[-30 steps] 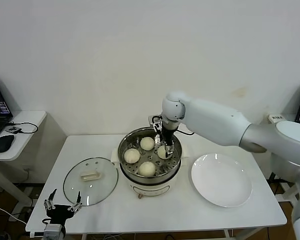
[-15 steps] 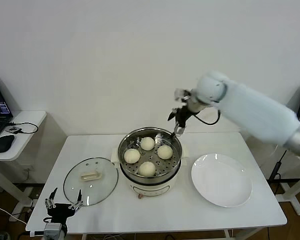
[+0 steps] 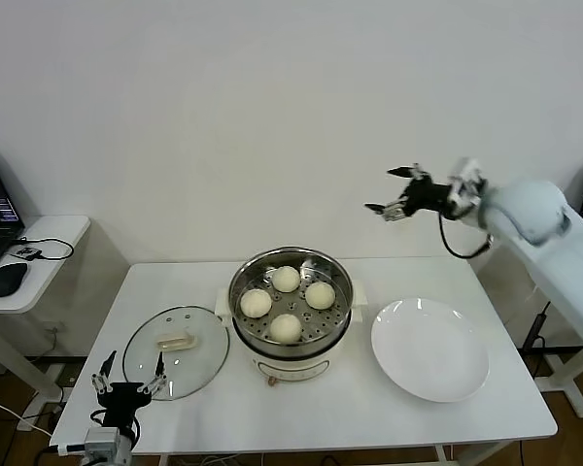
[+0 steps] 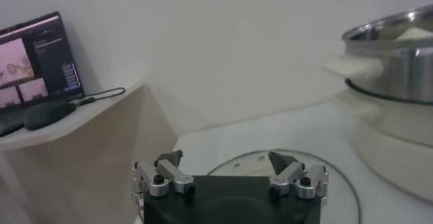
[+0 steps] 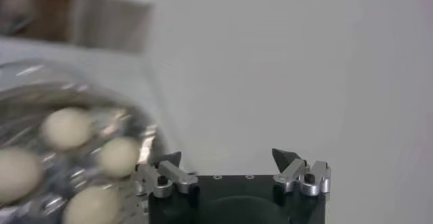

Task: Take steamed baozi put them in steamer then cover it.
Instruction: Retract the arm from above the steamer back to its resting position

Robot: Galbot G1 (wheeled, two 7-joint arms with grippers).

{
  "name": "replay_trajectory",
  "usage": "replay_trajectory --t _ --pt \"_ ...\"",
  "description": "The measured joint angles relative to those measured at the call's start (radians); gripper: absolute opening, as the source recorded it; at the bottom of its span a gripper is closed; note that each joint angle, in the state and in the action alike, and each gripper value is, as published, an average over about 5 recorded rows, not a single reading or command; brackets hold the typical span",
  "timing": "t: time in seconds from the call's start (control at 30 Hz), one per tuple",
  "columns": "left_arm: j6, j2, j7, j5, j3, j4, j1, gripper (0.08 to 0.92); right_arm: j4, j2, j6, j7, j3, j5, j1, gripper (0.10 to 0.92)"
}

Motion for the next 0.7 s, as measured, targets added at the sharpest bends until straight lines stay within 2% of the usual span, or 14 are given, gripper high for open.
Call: replay_trajectory --t 0.33,0.7 --pt "-0.052 0.026 -0.022 0.100 0.005 0.023 -0.028 0.823 0.173 0.125 0.086 0.142 0.497 0.006 -0.563 0.823" --pt "-0.104 0.064 -0.046 0.460 0.015 0.078 -0.081 0.823 0.261 0.344 0.195 0.152 0.786 -0.028 -1.040 0.823"
